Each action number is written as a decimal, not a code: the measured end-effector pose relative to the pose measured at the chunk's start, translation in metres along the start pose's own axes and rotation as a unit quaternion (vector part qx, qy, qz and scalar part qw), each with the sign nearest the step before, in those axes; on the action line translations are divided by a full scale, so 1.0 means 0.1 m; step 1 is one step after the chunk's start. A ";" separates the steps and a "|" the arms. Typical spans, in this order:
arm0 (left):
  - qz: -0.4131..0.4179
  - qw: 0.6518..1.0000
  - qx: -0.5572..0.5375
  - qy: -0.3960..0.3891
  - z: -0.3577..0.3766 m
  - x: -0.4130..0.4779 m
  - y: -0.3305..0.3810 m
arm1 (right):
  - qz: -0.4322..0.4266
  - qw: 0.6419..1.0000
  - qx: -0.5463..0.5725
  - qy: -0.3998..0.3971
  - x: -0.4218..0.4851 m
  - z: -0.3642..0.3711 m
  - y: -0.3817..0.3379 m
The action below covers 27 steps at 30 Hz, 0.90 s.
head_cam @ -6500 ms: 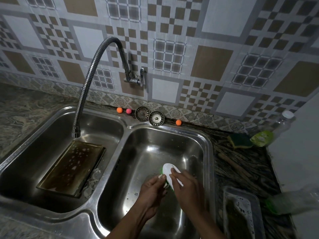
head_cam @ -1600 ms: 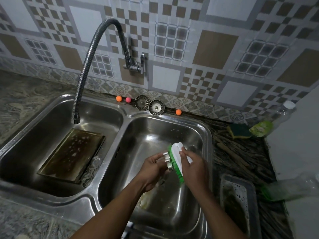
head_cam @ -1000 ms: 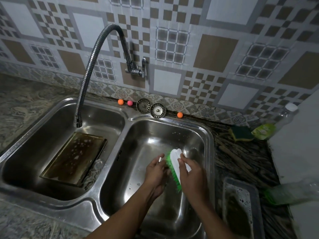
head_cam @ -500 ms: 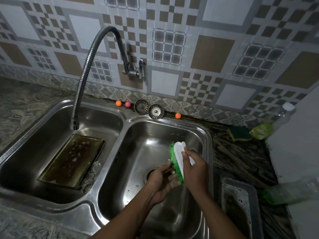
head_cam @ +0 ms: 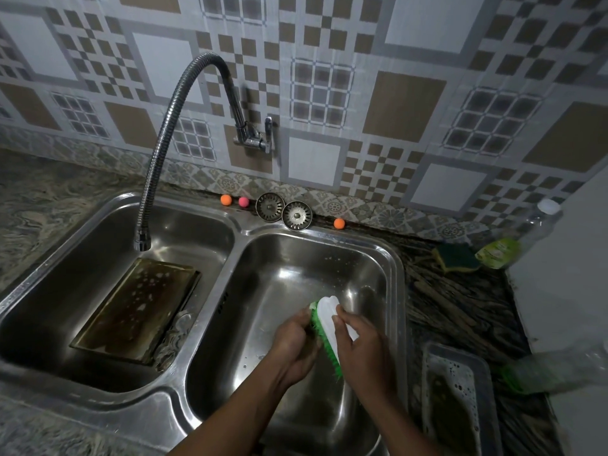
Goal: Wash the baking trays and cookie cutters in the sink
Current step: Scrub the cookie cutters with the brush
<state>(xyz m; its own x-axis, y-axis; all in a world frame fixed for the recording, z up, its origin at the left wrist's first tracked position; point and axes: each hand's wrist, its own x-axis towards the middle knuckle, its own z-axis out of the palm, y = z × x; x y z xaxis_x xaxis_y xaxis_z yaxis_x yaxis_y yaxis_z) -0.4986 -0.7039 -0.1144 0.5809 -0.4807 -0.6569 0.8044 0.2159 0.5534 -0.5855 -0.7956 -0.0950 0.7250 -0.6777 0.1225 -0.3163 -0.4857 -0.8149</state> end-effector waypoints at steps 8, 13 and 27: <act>0.040 0.997 0.047 -0.048 -0.06 -0.04 -0.04 | -0.015 0.994 -0.111 0.015 0.15 -0.02 -0.04; 0.048 0.994 0.080 -0.059 -0.14 -0.03 -0.04 | -0.019 0.997 -0.079 -0.009 0.10 0.01 -0.04; 0.047 0.992 0.098 -0.070 -0.24 -0.03 -0.01 | 0.050 0.997 -0.035 -0.045 -0.03 -0.04 0.13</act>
<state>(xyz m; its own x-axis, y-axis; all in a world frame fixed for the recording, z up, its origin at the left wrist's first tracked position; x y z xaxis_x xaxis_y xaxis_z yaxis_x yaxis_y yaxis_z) -0.4988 -0.6818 -0.1254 0.6189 -0.5817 -0.5278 0.6997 0.1029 0.7070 -0.5939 -0.8021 -0.1041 0.7383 -0.6744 -0.0111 -0.4291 -0.4569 -0.7791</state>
